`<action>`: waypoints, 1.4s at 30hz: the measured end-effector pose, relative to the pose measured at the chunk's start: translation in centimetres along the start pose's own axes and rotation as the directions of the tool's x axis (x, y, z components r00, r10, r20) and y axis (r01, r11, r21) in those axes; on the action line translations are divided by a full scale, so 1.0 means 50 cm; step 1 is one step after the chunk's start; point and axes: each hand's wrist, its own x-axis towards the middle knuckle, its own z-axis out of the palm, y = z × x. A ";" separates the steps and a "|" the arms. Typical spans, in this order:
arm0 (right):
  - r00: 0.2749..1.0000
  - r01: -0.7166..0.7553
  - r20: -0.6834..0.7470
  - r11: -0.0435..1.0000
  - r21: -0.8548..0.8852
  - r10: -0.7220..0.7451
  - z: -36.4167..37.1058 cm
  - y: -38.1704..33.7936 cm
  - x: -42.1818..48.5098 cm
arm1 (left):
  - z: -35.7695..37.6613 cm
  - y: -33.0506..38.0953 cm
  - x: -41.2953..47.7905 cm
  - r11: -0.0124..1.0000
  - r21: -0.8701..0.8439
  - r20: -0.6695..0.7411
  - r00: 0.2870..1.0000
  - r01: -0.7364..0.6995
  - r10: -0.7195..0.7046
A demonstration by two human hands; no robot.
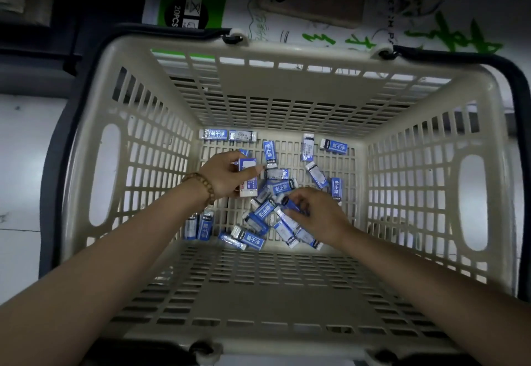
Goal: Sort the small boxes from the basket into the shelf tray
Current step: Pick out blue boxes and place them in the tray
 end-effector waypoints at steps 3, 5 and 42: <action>0.990 -0.129 0.018 0.865 0.485 0.138 -0.054 -0.045 0.004 | -0.008 0.023 -0.014 0.979 -0.201 0.023 0.999 -0.025 0.030; 0.992 -0.118 0.045 0.742 0.659 0.118 -0.106 -0.076 -0.002 | -0.018 0.047 -0.034 0.950 -0.309 0.019 0.998 -0.050 0.059; 0.635 0.505 -0.656 0.862 -0.049 -0.409 -0.835 -0.479 -0.293 | -0.170 0.635 -0.366 0.190 0.846 0.050 0.430 -0.497 0.901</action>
